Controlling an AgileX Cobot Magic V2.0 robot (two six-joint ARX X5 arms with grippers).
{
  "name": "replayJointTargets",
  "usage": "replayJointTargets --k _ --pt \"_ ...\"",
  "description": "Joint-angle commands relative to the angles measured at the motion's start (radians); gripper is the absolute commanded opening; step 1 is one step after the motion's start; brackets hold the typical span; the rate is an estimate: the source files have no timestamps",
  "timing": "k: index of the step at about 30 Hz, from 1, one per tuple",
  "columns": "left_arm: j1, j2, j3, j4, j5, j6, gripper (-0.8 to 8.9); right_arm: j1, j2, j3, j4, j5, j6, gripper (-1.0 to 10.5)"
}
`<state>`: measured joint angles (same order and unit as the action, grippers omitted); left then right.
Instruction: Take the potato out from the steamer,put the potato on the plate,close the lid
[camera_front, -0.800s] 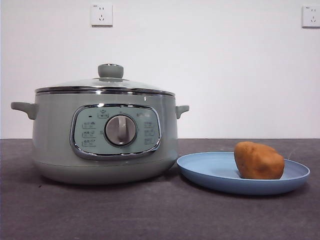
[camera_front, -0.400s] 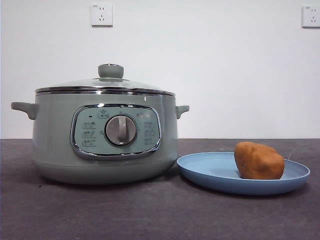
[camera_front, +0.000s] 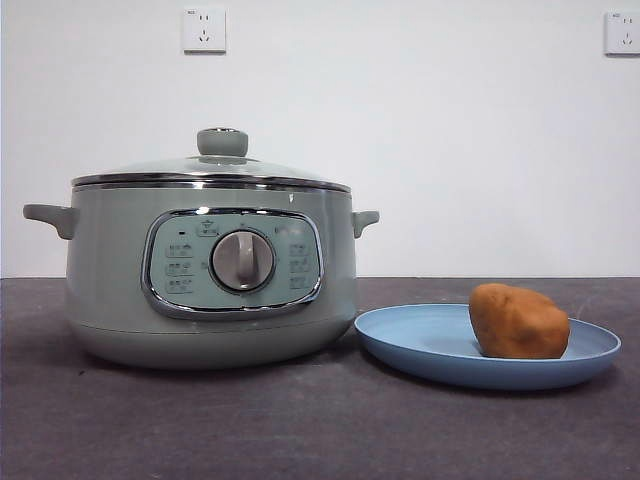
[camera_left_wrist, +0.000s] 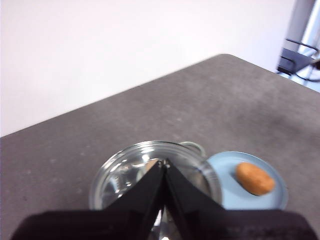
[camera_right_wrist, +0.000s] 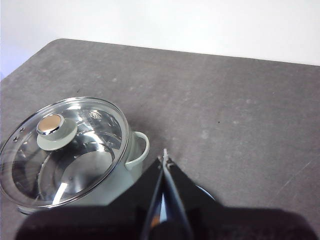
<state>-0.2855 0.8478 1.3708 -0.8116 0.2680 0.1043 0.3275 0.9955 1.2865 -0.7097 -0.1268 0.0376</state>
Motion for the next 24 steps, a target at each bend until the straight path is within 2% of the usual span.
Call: replayJointTargets --k 1,7,14,19,24 --pt "0.031 -0.102 -0.211 0.128 0.002 -0.004 -0.03 0.0 -0.002 -0.001 0.003 0.004 0.009 0.0" --pt "0.086 -0.333 -0.604 0.37 0.003 -0.04 -0.03 0.0 -0.002 -0.001 0.003 0.003 0.009 0.0" --pt "0.144 -0.585 -0.967 0.609 0.002 -0.161 -0.03 0.0 -0.002 -0.001 0.003 0.003 0.009 0.0" --pt "0.179 -0.726 -1.133 0.719 0.0 -0.221 -0.03 0.0 -0.002 -0.001 0.003 0.003 0.009 0.0" --pt "0.209 -0.813 -1.226 0.733 -0.005 -0.257 -0.03 0.0 -0.002 -0.001 0.002 0.003 0.009 0.0"
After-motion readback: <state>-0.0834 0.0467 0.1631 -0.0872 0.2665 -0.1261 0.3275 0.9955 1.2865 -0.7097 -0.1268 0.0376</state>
